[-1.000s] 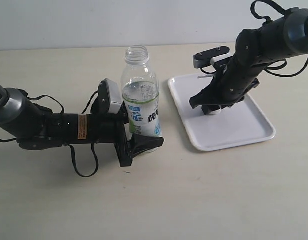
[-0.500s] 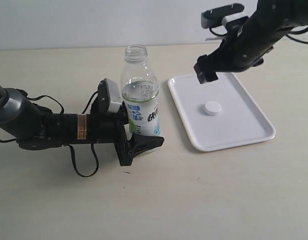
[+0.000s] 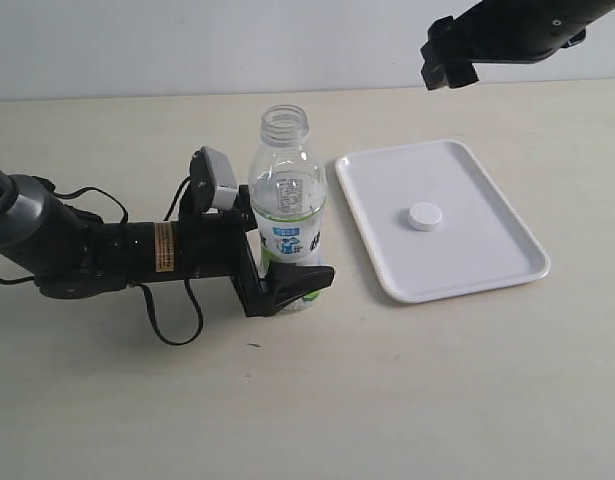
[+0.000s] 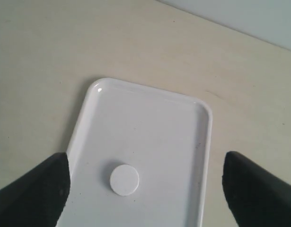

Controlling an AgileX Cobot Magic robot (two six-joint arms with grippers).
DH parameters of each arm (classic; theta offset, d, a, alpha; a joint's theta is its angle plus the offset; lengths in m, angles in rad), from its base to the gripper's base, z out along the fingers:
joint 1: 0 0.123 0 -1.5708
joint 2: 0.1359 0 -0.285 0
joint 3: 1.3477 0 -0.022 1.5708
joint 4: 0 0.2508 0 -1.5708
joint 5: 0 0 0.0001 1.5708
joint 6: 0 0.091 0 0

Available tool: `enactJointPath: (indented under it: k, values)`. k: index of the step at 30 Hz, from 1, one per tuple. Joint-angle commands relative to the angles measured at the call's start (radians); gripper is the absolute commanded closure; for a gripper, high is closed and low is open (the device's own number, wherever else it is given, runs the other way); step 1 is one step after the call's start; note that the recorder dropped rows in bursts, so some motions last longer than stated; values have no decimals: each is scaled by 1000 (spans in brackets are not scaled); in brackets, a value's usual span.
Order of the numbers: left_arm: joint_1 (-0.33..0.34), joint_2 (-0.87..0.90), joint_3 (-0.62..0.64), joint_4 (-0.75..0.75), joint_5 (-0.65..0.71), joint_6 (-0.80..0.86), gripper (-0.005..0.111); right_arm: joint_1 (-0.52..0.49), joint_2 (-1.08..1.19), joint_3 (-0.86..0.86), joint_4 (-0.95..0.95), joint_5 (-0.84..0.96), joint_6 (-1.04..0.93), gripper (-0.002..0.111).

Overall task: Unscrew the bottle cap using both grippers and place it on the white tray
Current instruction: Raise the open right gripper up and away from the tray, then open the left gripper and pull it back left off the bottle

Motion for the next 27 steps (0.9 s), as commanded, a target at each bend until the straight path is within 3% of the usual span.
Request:
enactJointPath:
  k: [1,10,20,27]
  values:
    - [-1,-12,-3,-6,-21,-3,4,-1,-26,0,-10,10,-1,25]
    - [48,-18,-3,63,-43,-20,4,-1,-32,0,-45,12,-1,25]
    - [98,-20,0,238,-51,-60,4,-1,-32,0,-62,13,-1,25]
    - [168,-58,0,360,-51,-127,4,-1,-32,0,-79,12,-1,25]
